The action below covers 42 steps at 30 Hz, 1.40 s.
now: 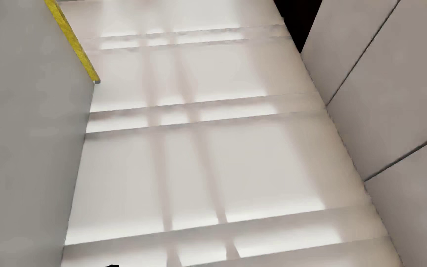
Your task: Lower arm
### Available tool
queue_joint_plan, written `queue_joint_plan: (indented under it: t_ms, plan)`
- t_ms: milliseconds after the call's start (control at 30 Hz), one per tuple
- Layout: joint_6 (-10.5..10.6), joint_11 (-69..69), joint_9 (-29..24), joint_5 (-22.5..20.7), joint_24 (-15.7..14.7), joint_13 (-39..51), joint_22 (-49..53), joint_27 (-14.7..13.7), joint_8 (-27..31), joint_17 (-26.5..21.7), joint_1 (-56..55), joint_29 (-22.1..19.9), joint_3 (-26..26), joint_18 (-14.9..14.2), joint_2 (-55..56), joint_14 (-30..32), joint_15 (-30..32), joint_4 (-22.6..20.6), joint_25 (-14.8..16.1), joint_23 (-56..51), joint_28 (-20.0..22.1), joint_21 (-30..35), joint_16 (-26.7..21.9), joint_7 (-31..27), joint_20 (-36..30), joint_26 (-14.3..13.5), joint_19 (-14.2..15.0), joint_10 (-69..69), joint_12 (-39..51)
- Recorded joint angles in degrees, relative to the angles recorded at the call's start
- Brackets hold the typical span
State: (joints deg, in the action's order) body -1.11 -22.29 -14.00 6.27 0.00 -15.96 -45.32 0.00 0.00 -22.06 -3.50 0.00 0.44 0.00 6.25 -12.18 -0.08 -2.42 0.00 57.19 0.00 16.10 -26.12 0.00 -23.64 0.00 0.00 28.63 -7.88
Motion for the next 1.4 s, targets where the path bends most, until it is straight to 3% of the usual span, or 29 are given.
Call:
queue_joint_plan:
  t_ms: [100, 167, 400, 533, 667, 700, 833, 1000, 1100, 1200, 1267, 1400]
  plan:
    - [-0.22, -6.71, -4.57, -0.17, 0.0, -0.45, 3.94, 0.0, 0.0, -0.49, -6.25, 0.0, 1.4, 0.0, 11.83, 0.1, 8.17, -0.17, 0.0, -6.45, 0.0, -4.44, -1.18, 0.0, 2.33, 0.0, 0.0, 2.54, -1.64]
    - [-0.05, -9.59, -7.07, -1.69, 0.0, 0.5, 3.0, 0.0, 0.0, -0.71, -8.83, 0.0, 2.24, 0.0, 17.69, 1.08, 11.43, 0.58, 0.0, -7.95, 0.0, -4.13, -1.43, 0.0, 2.54, 0.0, 0.0, 2.29, -1.49]
    - [-0.93, -7.24, -10.89, -6.37, 0.0, 1.92, 0.59, 0.0, 0.0, -0.18, -13.58, 0.0, 2.76, 0.0, 22.45, 4.84, -2.18, 2.34, 0.0, -11.09, 0.0, -2.89, -2.1, 0.0, 2.03, 0.0, 0.0, 1.69, -0.22]
    - [-1.34, -4.23, -11.24, -6.43, 0.0, 3.16, 2.99, 0.0, 0.0, -0.97, -14.91, 0.0, 1.87, 0.0, 21.11, 5.78, 3.13, 1.03, 0.0, -11.59, 0.0, -3.01, -1.53, 0.0, 2.11, 0.0, 0.0, 2.49, 1.91]
    - [0.39, -2.48, -11.87, -6.2, 0.0, 7.83, 2.61, 0.0, 0.0, -3.36, -15.19, 0.0, -0.04, 0.0, 18.42, 7.66, 0.57, -0.34, 0.0, -11.11, 0.0, -0.58, -0.57, 0.0, -1.71, 0.0, 0.0, 1.41, 6.64]
    - [1.02, -1.84, -13.41, -6.08, 0.0, 11.26, 1.89, 0.0, 0.0, -5.11, -16.0, 0.0, -0.68, 0.0, 18.54, 8.87, 1.42, -1.53, 0.0, -10.83, 0.0, 3.5, -0.83, 0.0, -6.72, 0.0, 0.0, 0.13, 10.56]
    - [2.07, -2.65, -15.8, -7.3, 0.0, 30.49, -1.97, 0.0, 0.0, -7.66, -23.74, 0.0, -1.09, 0.0, 23.83, 10.49, 1.6, 1.01, 0.0, -8.02, 0.0, 14.38, -0.14, 0.0, -16.1, 0.0, 0.0, 4.76, 27.17]
    - [2.48, -9.79, -15.8, -8.39, 0.0, 66.29, -14.77, 0.0, 0.0, -9.67, -36.73, 0.0, 2.23, 0.0, 37.59, 7.9, 3.7, 5.09, 0.0, 0.7, 0.0, 24.32, 1.73, 0.0, -29.77, 0.0, 0.0, 15.5, 62.56]
    - [2.36, -14.77, -15.8, -7.91, 0.0, 87.01, -21.71, 0.0, 0.0, -11.93, -52.78, 0.0, 4.56, 0.0, 52.98, 7.63, 3.73, 8.63, 0.0, 7.82, 0.0, 31.07, 3.02, 0.0, -31.93, 0.0, 0.0, 24.4, 83.21]
    - [2.11, -19.86, -15.8, -7.05, 0.0, 100.0, -22.95, 0.0, 0.0, -13.03, -63.49, 0.0, 5.03, 0.0, 63.92, 5.86, 0.2, 11.87, 0.0, 10.2, 0.0, 28.98, 3.29, 0.0, -30.58, 0.0, 0.0, 30.77, 98.14]
    - [1.98, -22.62, -15.8, -7.9, 0.0, 105.81, -24.91, 0.0, 0.0, -12.94, -69.49, 0.0, 4.52, 0.0, 69.48, 7.16, 0.42, 13.43, 0.0, 11.08, 0.0, 27.6, 3.65, 0.0, -30.49, 0.0, 0.0, 34.87, 92.84]
    - [1.72, -27.14, -15.8, -8.06, 0.0, 103.67, -25.39, 0.0, 0.0, -11.98, -73.07, 0.0, 4.09, 0.0, 73.96, 5.54, -0.8, 13.99, 0.0, 12.53, 0.0, 26.87, 4.84, 0.0, -28.38, 0.0, 0.0, 38.27, 89.21]
